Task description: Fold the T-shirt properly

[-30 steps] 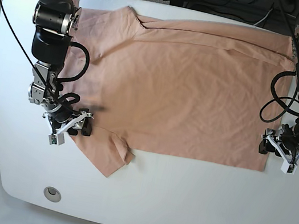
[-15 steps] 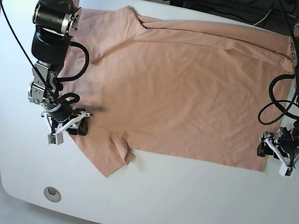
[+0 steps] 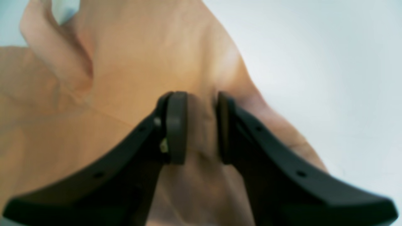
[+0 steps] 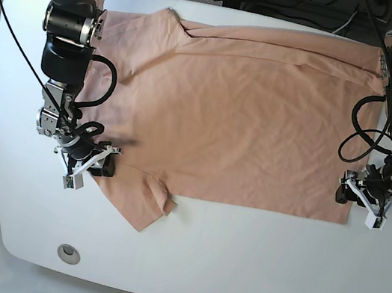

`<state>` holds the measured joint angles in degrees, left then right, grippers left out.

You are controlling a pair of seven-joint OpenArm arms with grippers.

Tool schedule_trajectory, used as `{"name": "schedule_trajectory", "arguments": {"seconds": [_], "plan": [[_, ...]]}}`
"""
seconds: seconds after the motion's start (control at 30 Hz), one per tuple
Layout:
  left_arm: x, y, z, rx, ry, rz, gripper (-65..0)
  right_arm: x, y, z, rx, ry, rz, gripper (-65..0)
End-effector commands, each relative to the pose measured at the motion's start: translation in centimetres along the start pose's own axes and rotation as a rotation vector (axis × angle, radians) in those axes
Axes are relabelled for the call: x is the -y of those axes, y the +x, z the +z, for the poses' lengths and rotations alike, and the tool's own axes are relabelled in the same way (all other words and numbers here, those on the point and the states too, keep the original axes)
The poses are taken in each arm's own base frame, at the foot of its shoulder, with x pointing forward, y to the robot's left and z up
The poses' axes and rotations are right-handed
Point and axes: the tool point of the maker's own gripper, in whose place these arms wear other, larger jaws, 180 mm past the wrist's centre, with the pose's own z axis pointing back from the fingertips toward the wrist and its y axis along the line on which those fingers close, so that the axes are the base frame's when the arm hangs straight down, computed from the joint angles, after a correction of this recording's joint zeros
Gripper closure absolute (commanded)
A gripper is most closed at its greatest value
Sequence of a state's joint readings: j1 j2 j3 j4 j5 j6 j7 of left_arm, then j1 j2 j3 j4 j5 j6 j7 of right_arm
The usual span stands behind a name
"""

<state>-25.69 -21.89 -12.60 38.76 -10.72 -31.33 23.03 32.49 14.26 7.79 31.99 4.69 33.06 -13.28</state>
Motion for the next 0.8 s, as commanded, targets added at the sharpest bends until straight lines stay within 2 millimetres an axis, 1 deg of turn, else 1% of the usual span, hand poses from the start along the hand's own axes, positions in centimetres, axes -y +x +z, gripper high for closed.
{"name": "schedule_trajectory", "arguments": {"seconds": [0.0,0.2,0.4,0.47,0.67,0.73,0.77], "plan": [[-0.7,2.6,0.6,0.06,0.009,-0.011,-36.6,0.5,1.1,0.2,-0.008,-0.008,0.025,-18.3],[-0.5,2.0,0.3,0.053,0.008,0.004,-36.4,0.4,1.2,0.2,-0.001,-0.007,0.027,-19.5],[-0.5,2.1,0.3,0.053,0.007,0.005,-36.2,0.4,1.7,0.3,0.007,-0.008,0.035,-21.5],[-0.5,1.9,0.4,0.047,0.01,-0.004,-36.1,0.5,3.0,0.7,0.035,-0.017,0.053,-24.2],[-0.7,1.9,0.5,0.046,0.012,-0.008,-36.1,0.2,4.8,1.4,0.06,-0.017,0.087,-26.7],[-0.6,1.7,0.4,0.042,0.01,-0.008,-36.0,0.2,4.7,1.4,0.046,-0.017,0.089,-26.3],[-0.6,1.5,0.4,0.04,0.01,-0.005,-36.1,0.3,4.0,1.3,0.027,-0.02,0.084,-24.7]]}}
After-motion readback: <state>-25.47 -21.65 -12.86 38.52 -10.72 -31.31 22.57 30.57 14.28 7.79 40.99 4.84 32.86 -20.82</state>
